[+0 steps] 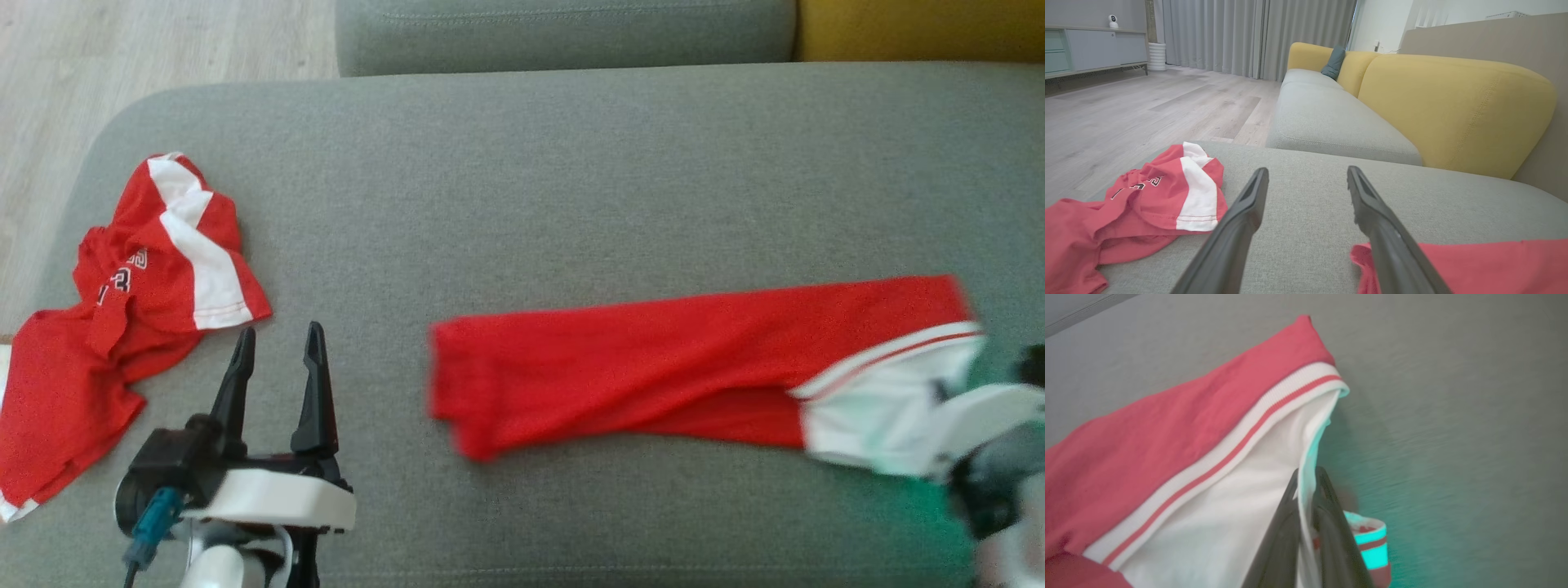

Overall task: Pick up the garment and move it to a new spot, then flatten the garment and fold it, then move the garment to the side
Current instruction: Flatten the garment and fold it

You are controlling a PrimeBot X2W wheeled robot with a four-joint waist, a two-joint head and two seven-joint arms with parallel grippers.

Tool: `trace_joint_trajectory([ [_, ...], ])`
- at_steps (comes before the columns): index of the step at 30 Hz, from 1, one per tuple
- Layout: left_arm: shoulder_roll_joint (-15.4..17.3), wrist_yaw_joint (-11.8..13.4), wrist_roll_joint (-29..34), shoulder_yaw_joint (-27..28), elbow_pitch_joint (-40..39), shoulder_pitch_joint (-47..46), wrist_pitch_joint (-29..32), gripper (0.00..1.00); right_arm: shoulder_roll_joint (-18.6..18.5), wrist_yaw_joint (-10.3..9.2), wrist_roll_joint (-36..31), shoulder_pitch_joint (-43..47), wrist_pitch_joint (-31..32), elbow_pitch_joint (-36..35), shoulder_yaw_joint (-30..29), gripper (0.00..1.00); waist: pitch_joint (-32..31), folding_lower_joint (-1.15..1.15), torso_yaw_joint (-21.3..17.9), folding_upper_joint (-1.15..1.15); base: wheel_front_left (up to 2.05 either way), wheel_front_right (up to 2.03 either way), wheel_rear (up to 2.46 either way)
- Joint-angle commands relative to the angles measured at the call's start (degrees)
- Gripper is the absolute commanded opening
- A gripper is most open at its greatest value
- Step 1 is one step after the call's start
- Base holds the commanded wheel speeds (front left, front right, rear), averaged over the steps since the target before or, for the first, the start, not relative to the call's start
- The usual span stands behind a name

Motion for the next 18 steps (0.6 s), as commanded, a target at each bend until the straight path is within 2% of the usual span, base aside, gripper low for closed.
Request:
trace_joint_trajectory([
  [1, -0.2, -0.3, -0.3, 1.9, -1.8, -1.6, -0.7, 1.0, -2.2, -0.05, -1.9, -3.8, -1.0, -1.9, -0.8, 0.0, -0.2, 0.0, -0.1, 0.0, 0.0, 0.0, 0.0],
  [5, -0.2, -0.2, -0.8, 1.4, -1.9, -1.3, -0.7, 1.0, -2.0, -0.05, -8.9, -6.5, -1.1, -2.4, -6.3, 0.0, -1.2, 0.0, -0.4, 0.0, 0.0, 0.0, 0.0],
  [9, -0.2, 0.5, -1.9, 1.5, -2.1, -0.7, -0.7, 1.0, -0.4, -0.05, -10.4, -8.5, 0.0, -3.5, -5.9, 0.0, -2.3, 0.0, -1.0, 0.0, 0.0, 0.0, 0.0],
  [13, -0.2, 0.9, -2.0, 1.4, -2.1, 0.1, -0.7, 1.0, 1.2, -0.05, -8.1, -9.5, 1.4, -5.9, -2.5, 0.0, -3.3, 0.0, -1.8, 0.0, 0.0, 0.0, 0.0],
  [18, -0.2, 1.0, -2.2, 1.5, -2.1, 0.5, -0.7, 1.0, 2.4, -0.05, 1.2, -9.6, 5.7, -11.1, 4.5, 0.0, -4.4, 0.0, -2.4, 0.0, 0.0, 0.0, 0.0],
])
